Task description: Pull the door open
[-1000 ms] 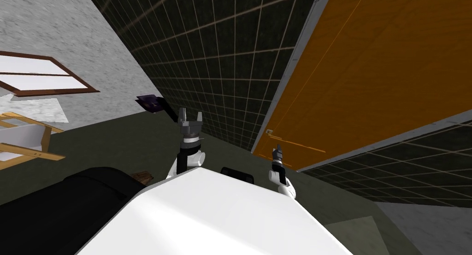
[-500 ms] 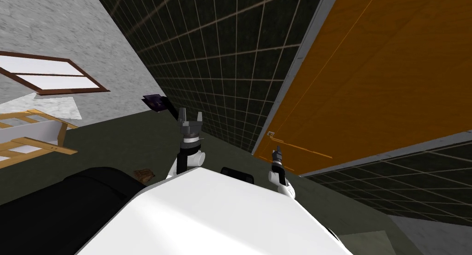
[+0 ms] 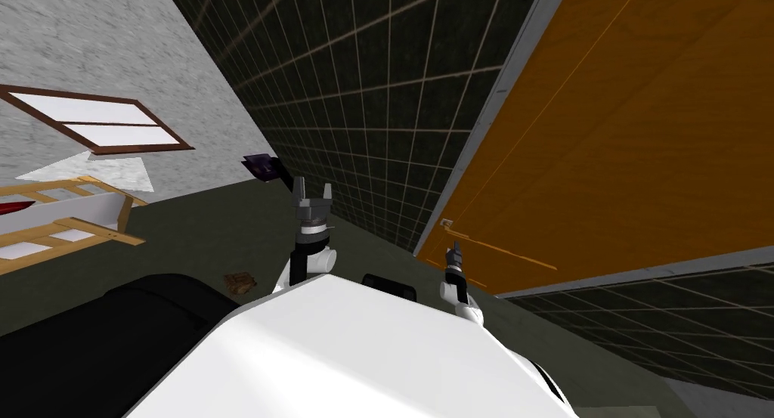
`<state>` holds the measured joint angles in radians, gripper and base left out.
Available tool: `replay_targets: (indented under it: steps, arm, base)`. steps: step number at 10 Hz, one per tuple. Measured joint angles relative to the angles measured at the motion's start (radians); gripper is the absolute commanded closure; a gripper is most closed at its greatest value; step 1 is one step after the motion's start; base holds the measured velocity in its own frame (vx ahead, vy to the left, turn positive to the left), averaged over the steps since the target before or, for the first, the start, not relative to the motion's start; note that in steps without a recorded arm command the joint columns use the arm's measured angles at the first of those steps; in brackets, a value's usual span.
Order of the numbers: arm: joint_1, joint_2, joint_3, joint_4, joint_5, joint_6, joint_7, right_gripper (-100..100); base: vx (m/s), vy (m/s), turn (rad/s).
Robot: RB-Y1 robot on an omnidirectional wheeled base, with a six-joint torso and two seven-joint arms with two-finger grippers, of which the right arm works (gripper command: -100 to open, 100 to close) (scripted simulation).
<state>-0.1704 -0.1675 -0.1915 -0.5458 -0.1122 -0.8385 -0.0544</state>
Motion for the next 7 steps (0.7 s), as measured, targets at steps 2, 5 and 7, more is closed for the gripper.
replay_targets:
  steps: [2,5,7]
  arm:
    - [0.006,-0.011,-0.003,0.011,-0.003,-0.01,-0.009,-100]
    - [0.004,-0.048,-0.015,0.067,-0.013,-0.047,-0.041,-100]
    - [0.026,-0.047,-0.017,0.033,-0.014,-0.038,-0.043,-100]
  base:
    - [0.138,-0.021,0.109]
    - [0.177,0.002,0.082]
    - [0.104,-0.025,0.066]
